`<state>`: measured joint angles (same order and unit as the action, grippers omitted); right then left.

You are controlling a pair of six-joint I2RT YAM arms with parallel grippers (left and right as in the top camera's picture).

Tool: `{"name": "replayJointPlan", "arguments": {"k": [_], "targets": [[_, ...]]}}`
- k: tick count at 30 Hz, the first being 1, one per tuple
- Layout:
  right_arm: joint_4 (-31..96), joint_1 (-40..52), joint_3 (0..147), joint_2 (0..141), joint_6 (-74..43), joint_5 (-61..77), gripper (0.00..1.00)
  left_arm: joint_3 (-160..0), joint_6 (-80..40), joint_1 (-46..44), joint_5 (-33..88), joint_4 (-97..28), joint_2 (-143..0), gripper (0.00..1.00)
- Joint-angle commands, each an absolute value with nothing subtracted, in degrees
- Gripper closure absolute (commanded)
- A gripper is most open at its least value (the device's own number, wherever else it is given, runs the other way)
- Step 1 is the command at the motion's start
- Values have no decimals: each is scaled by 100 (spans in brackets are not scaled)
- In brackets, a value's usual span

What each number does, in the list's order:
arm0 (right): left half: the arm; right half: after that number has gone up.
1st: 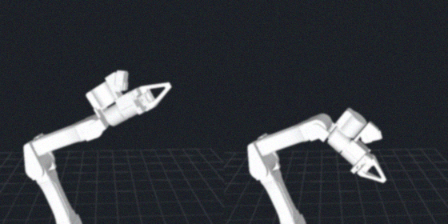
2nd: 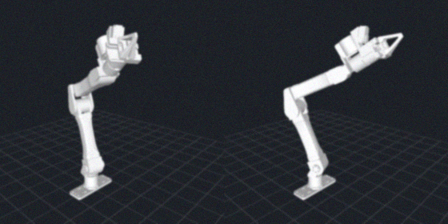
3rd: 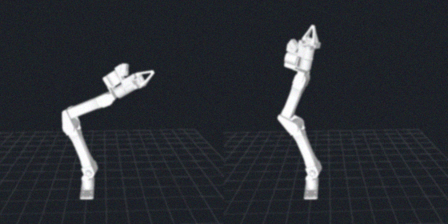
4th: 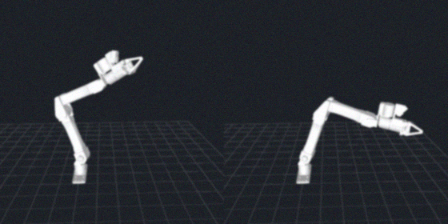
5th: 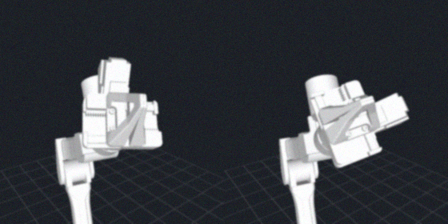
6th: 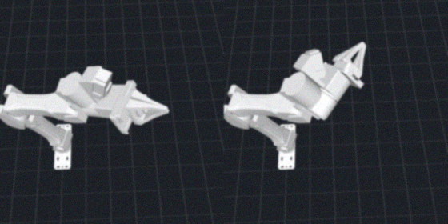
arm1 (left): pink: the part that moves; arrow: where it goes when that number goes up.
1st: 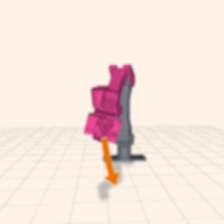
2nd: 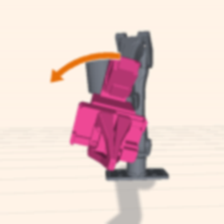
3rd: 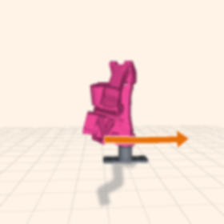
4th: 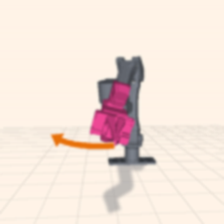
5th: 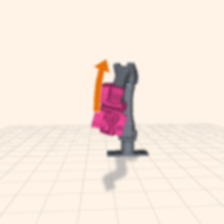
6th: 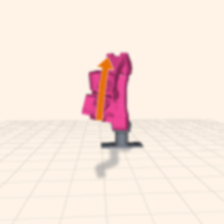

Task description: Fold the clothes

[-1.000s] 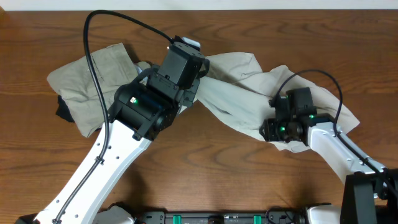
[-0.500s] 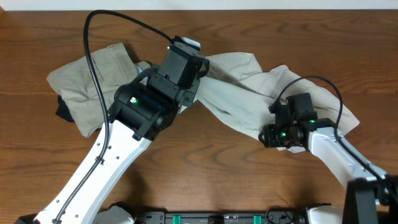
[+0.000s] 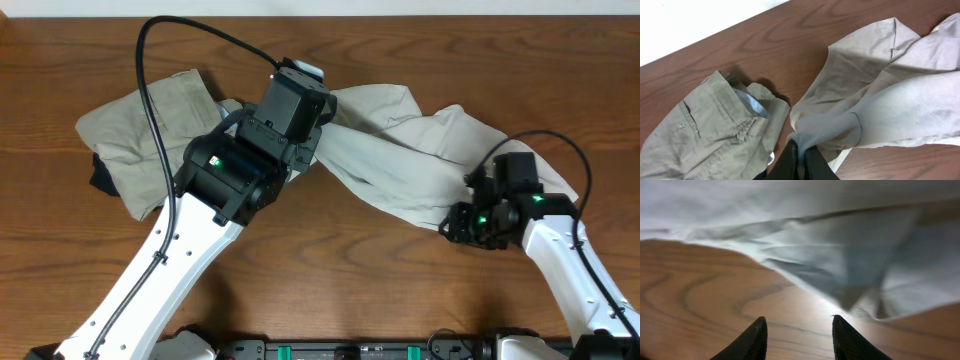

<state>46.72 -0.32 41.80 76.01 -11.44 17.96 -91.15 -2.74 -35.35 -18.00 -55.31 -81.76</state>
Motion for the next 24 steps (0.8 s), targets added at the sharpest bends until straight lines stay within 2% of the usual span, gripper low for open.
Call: {"name": "replayJointPlan", "arguments": {"k": [1,15,24], "targets": [[4775,-237,4222,7603,-1326,1601,58,-9218,-215,-3505,-1914,-5522,-8123,94],[4676,-303,4064,7832,-1629,1498,56,-9218,-215,-3505,-1911,-5524,-8123,94],[4421,-303,4036,8213,-1822,1662,61,-9218,-215,-3505,-1911,-5522,-8123,94]]}}
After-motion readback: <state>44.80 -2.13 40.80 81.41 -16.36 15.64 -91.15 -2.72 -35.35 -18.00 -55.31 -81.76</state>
